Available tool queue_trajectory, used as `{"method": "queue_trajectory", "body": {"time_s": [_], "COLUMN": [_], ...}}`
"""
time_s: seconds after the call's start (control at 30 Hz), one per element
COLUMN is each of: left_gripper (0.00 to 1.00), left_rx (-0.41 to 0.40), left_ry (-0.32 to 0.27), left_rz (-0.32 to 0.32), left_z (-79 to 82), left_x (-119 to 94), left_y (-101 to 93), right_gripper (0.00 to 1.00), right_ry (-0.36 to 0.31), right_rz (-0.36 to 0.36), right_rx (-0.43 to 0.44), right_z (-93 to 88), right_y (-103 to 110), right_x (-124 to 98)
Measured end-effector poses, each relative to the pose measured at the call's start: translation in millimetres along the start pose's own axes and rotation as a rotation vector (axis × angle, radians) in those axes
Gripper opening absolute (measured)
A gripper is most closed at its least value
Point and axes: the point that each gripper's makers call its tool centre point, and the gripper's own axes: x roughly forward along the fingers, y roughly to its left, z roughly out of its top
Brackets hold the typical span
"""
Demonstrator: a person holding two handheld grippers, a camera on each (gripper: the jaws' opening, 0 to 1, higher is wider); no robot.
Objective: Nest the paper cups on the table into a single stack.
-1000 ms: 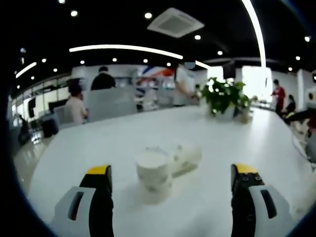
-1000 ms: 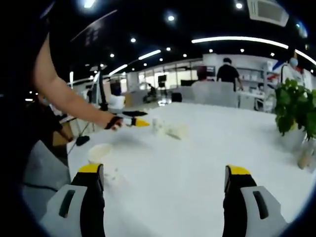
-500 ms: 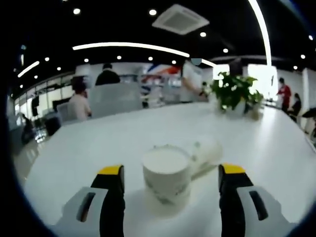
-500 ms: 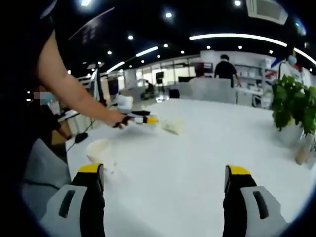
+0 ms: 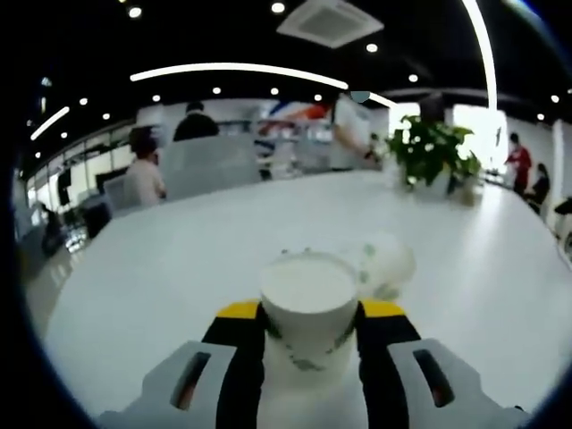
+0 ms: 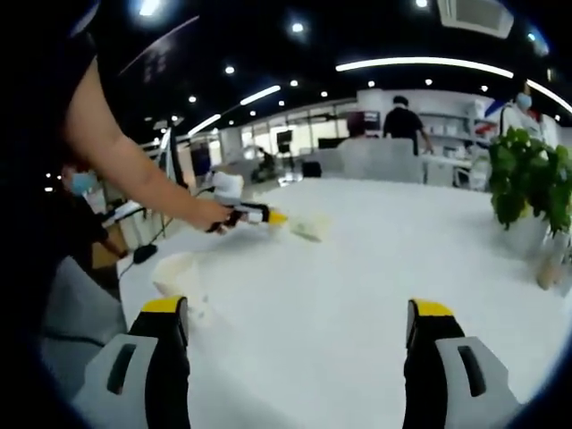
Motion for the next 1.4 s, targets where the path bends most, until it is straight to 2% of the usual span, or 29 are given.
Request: {"method": "queue_trajectory", "body": {"time_s": [0.23, 0.73, 1.2, 1.4], "left_gripper": [0.38, 0.38, 0.37, 0.37], "left_rx": [0.031, 0.007, -0.002, -0.007], "left_ry": [0.007, -0.042, -0.024, -0.025], "left_rz": [0.013, -0.005, -0.009, -0.030], "left_z": [4.1, 42.7, 71.0, 85.0], "left_x": [-3.4, -9.7, -15.3, -18.2], "left_y": [3.2, 10.5, 19.2, 22.0], "right_gripper": [1.00, 1.00, 1.00, 1.00], "right_ry": [0.004, 0.002, -0.012, -0.013], "right_rz": [-0.005, 0.016, 0.011, 0.016], "right_rx": [-0.001, -0.054, -0.070, -0.073], "right_z": [-0.5, 7.1, 16.5, 16.9], "right_y": [-1.2, 6.2, 6.8, 9.4], "right_x": [0.2, 5.9, 6.0, 7.7]}}
